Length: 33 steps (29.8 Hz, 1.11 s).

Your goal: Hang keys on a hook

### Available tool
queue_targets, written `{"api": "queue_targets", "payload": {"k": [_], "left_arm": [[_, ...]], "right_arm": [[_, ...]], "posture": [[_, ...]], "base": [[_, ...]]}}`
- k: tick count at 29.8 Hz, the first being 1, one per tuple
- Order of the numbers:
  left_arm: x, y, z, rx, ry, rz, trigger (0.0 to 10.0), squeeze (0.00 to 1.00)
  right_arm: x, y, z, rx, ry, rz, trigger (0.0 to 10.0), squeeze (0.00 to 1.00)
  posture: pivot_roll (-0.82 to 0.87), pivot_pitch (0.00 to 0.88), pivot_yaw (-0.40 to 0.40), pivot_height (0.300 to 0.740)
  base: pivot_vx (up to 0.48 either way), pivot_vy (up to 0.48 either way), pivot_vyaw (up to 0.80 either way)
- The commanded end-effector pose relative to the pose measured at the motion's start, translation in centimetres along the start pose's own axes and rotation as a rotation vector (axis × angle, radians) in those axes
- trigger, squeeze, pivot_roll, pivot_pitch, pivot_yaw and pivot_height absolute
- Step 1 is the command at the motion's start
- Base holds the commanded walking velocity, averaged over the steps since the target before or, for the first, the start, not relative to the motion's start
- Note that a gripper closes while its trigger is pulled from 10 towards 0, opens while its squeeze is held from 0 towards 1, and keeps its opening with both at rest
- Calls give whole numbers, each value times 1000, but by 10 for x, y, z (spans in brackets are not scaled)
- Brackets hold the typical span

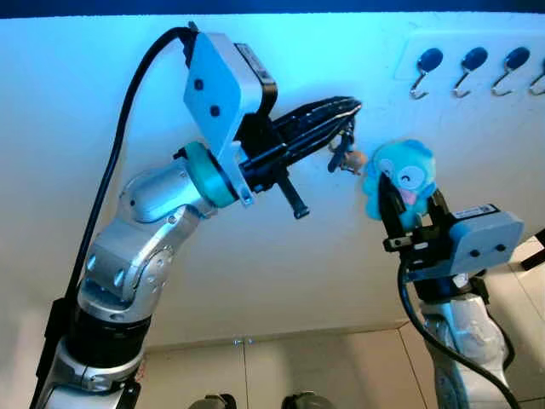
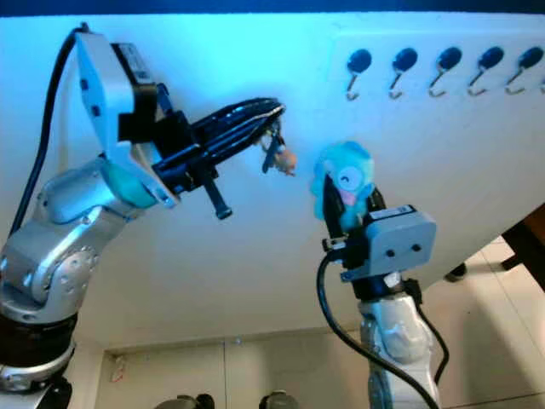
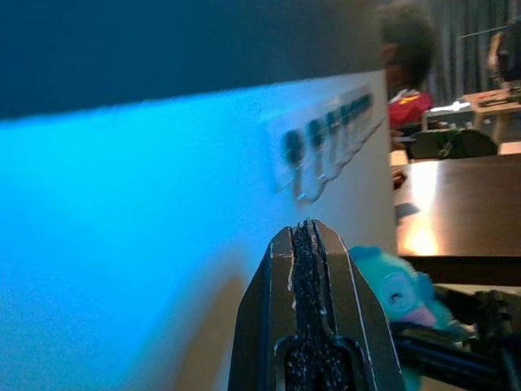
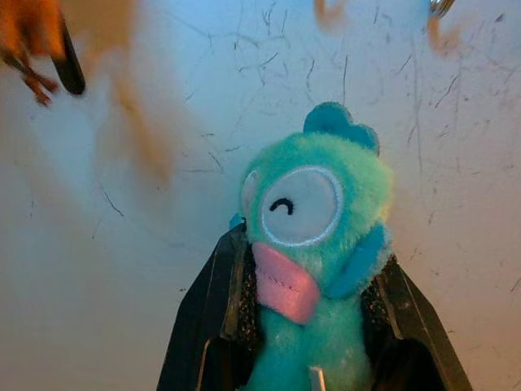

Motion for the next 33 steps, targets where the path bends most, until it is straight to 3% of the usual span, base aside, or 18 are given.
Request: {"api": "queue_targets", "payload": {"k": [1,3,10,33], "left_arm": [[-9,-6,-4,52,-42,-8,10000,0],[-18,-14,-12,126,-86,-6,10000,0],[-19,-21,-17,177,-91,33,10000,0],[-18,-26,-15,224,-76,61,10000,0]], "right_arm": [[-4,-3,-2,8,-20,0,10000,0],[-6,-6,-3,24,-32,2,10000,0],[-8,-9,-2,36,-35,5,10000,0],[-13,-13,-4,58,-52,11,10000,0]], "posture": [[-111,85,83,740],[-102,89,80,740],[-96,90,75,740],[-97,88,67,740]], "base": [[0,0,0],[0,0,0],[0,0,0],[0,-414,0]]}}
Point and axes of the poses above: a point about 5 cm out from each wrist's last joint towards the gripper, its own z axis pointing out of the wrist towards the gripper, its own x axis along the axis of the wrist's last joint, y = z × x, the point moved 6 cm from there along z, pointing out of the wrist towards the gripper
